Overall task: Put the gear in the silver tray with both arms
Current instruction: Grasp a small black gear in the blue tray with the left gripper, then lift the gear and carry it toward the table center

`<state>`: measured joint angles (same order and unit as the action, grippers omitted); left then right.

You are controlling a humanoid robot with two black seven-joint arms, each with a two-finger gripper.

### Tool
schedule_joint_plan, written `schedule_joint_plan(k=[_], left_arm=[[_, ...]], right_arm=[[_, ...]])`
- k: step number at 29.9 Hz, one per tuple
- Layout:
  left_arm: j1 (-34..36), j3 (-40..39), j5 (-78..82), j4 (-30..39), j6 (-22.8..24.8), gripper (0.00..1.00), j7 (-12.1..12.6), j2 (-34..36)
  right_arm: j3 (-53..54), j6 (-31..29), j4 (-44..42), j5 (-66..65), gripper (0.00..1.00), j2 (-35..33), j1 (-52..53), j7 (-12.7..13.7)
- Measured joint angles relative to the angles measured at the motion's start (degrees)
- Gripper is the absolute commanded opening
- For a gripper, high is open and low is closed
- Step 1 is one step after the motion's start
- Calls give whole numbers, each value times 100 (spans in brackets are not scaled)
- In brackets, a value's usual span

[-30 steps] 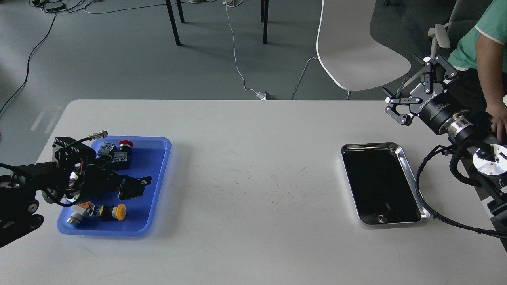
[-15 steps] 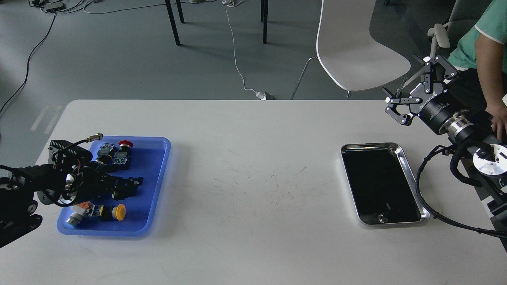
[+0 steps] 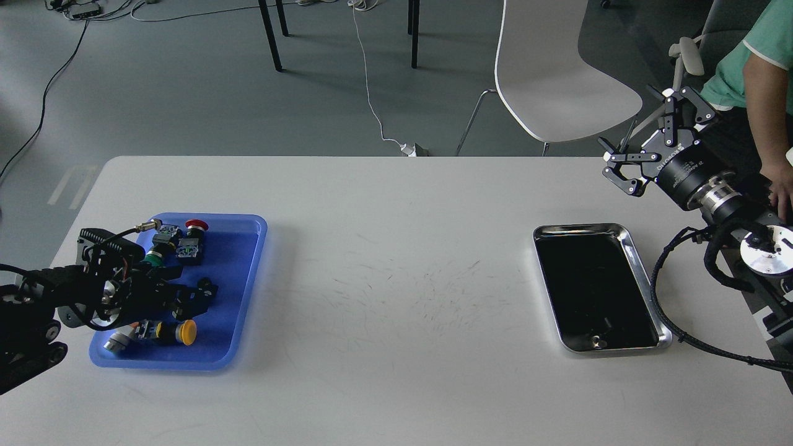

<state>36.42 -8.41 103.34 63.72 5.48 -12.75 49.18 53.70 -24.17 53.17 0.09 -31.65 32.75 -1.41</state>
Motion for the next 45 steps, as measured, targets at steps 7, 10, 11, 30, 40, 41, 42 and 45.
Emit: schedule_joint_plan(k=[7,10,11,30,40,41,42,45], left_arm=[[-14,9,9,-67,6,69,-1,-65],[-14,8,22,-89,6,65,-1,-86],[-15,6,28,-93,6,63,0,-92],[18,181,166,-90,22,7,-59,-73],[133,192,137,-60,71,7,-111,-12],[168,195,137,-34,80,7,-122,14],[206,193,138,-2,87,7,-129,54],[271,161,131,169,73,7,-152,248]], right_arm=[[-8,0,0,0,99,0,0,0],[-8,0,-1,0,99,0,-1,0],[-8,0,-3,0,99,-1,-1,0],[-8,0,-22,0,99,5,-5,0],[-8,0,3,0,99,9,-5,0],[-8,0,9,0,99,9,-5,0],[-8,0,13,0,99,10,-5,0],[-8,0,21,0,99,11,12,0]])
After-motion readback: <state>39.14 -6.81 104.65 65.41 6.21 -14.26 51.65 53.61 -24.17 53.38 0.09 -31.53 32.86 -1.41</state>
